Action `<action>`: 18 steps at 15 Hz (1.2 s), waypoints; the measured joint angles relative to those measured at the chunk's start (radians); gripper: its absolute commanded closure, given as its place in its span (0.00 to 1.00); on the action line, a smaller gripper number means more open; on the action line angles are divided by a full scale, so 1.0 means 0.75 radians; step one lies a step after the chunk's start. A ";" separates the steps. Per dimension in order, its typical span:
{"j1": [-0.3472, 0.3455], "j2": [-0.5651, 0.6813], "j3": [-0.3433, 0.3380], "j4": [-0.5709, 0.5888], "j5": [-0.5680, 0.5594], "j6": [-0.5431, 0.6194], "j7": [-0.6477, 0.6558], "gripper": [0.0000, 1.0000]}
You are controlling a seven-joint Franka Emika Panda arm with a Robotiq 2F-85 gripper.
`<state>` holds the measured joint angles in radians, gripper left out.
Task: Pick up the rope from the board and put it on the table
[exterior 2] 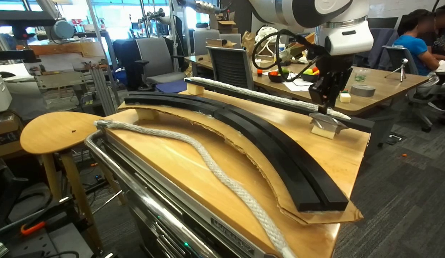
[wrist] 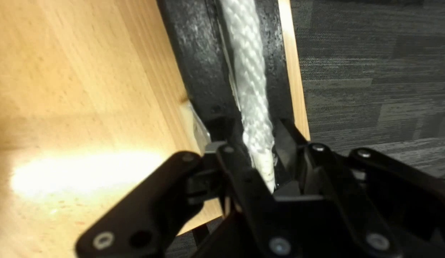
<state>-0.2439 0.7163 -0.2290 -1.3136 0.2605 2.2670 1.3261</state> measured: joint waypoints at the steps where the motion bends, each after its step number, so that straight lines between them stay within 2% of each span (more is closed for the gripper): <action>1: 0.000 0.000 0.000 0.001 -0.007 -0.006 0.005 1.00; 13: 0.010 0.001 -0.006 0.030 -0.087 -0.075 0.068 0.99; 18: 0.046 -0.104 -0.024 -0.004 -0.160 -0.122 0.065 0.99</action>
<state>-0.2091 0.6386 -0.2471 -1.3167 0.1404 2.1755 1.3751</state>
